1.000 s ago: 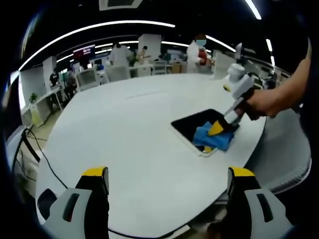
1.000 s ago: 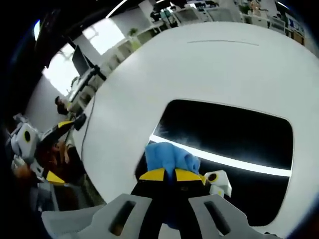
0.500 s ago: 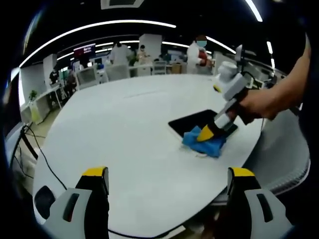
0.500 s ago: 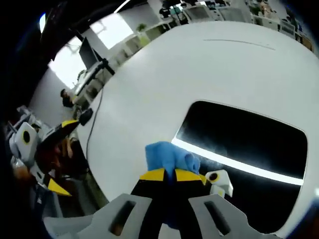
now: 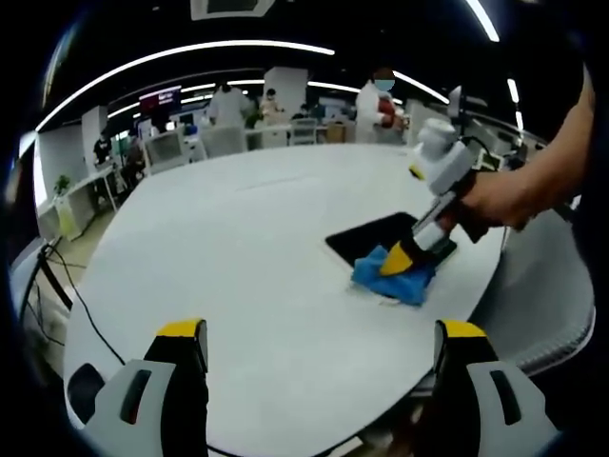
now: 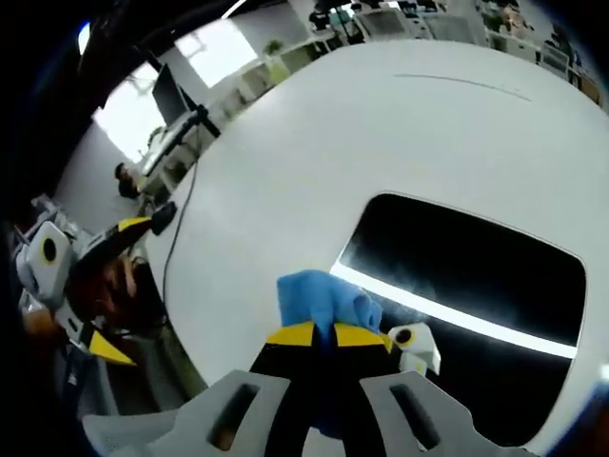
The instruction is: Wipe the mirror surface with the cleaning cloth until all visible marks leave the cleaned area.
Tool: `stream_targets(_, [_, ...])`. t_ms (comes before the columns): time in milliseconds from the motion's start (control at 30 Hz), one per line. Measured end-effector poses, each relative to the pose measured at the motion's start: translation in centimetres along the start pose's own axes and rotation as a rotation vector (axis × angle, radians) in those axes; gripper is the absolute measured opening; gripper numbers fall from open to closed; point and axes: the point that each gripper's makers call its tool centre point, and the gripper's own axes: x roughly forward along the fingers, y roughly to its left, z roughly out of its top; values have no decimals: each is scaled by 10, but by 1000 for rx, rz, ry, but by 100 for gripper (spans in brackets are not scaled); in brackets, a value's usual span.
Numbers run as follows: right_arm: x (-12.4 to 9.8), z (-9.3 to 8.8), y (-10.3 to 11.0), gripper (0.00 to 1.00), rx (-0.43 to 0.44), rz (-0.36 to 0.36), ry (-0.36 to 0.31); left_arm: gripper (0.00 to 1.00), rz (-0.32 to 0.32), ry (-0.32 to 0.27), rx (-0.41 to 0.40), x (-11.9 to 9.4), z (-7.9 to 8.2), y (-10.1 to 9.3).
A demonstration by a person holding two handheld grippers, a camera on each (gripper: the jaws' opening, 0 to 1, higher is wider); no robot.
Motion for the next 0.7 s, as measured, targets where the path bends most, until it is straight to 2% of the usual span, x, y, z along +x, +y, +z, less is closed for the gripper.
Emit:
stream_targets(267, [1,0,0,1,-14,-9,11,99,-6,3,0,-3,-3,1])
stream_targets(467, [1,1,-1,1,28,-5,20,99,-8,11,6,-5,-4,4])
stream_targets(700, [1,3,-2,0,34,-4,30,99,-7,16,7,-5,-4,7])
